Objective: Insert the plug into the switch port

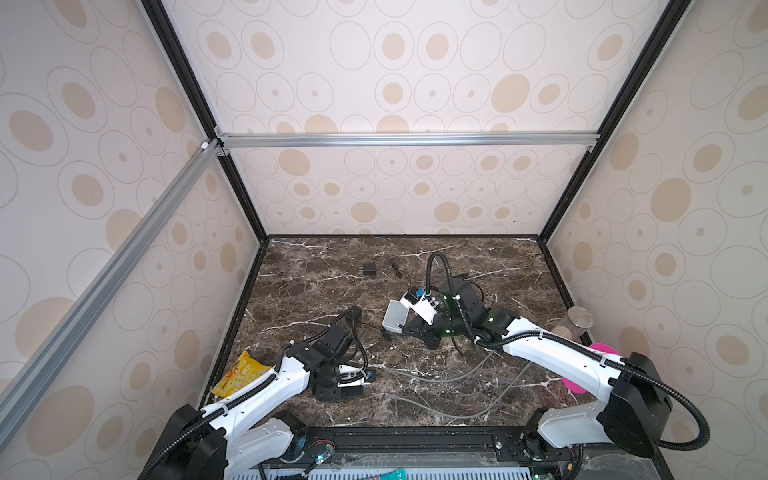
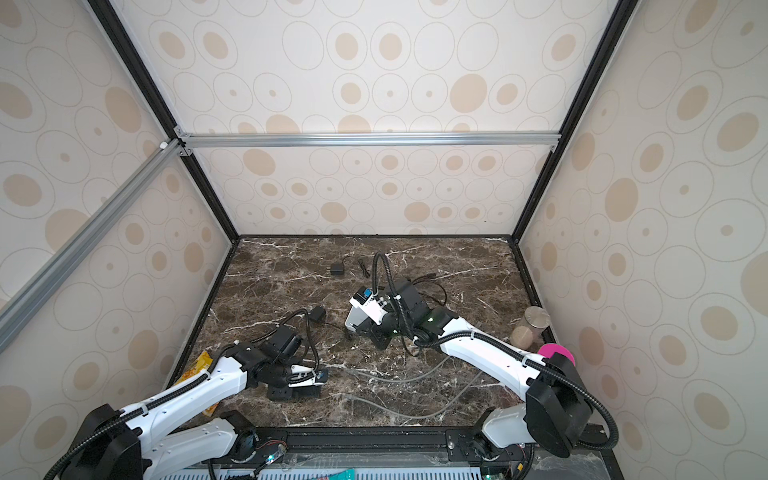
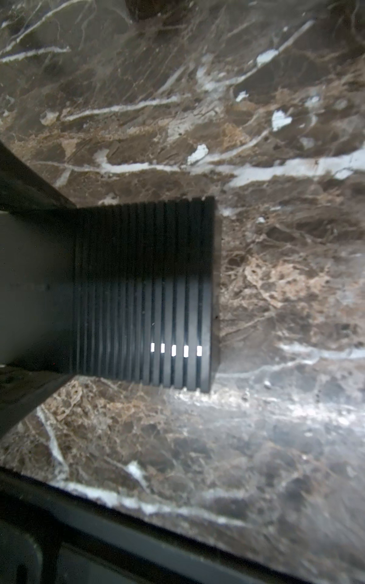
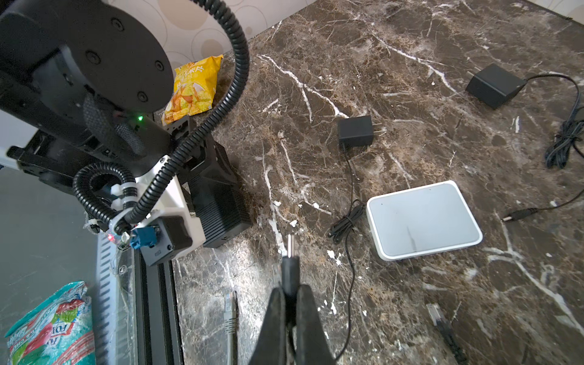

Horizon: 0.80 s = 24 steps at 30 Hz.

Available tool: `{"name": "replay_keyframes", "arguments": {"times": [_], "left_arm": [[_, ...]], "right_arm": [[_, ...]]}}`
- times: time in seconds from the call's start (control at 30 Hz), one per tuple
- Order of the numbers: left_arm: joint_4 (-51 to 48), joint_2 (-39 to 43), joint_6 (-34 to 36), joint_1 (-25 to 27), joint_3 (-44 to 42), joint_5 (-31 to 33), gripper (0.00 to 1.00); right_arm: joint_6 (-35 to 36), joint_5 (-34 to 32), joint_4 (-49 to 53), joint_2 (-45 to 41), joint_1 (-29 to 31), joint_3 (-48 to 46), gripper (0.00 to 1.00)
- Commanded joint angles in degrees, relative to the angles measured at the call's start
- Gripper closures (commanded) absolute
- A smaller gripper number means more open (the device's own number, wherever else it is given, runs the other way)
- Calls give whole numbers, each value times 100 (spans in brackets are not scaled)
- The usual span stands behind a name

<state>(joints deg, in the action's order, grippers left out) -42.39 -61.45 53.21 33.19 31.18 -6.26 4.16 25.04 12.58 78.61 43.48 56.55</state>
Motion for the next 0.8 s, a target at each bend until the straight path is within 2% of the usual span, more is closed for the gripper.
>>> {"name": "replay_keyframes", "arguments": {"times": [0.0,0.07,0.13,0.23,0.3,0.47,0.53,0.6,0.7,0.77], "left_arm": [[133,10,367,-1,-37,123,35],[159,43,340,-5,-45,153,21],[235,141,258,-2,-3,235,2],[383,499,-195,-2,296,381,1],[492,834,-954,-4,744,350,2],[667,1767,-4062,-3,2241,222,2],[711,2015,-5739,-5,2657,599,2],[501,2067,-6780,-9,3028,523,2],[-11,1859,-8387,-6,3164,582,2],[-229,1669,-9274,-10,2811,342,2]], "right_arm": [[57,-13,82,75,77,113,100],[142,-97,152,117,101,155,100],[263,-171,270,170,139,211,100],[463,-297,408,253,243,238,100],[610,-392,517,331,323,257,100],[1292,-625,953,644,665,366,100],[1503,-574,999,737,757,301,100],[1659,-441,1018,811,812,221,100],[1879,-349,1075,909,938,157,100],[2030,-350,1135,1037,1031,182,100]]}}
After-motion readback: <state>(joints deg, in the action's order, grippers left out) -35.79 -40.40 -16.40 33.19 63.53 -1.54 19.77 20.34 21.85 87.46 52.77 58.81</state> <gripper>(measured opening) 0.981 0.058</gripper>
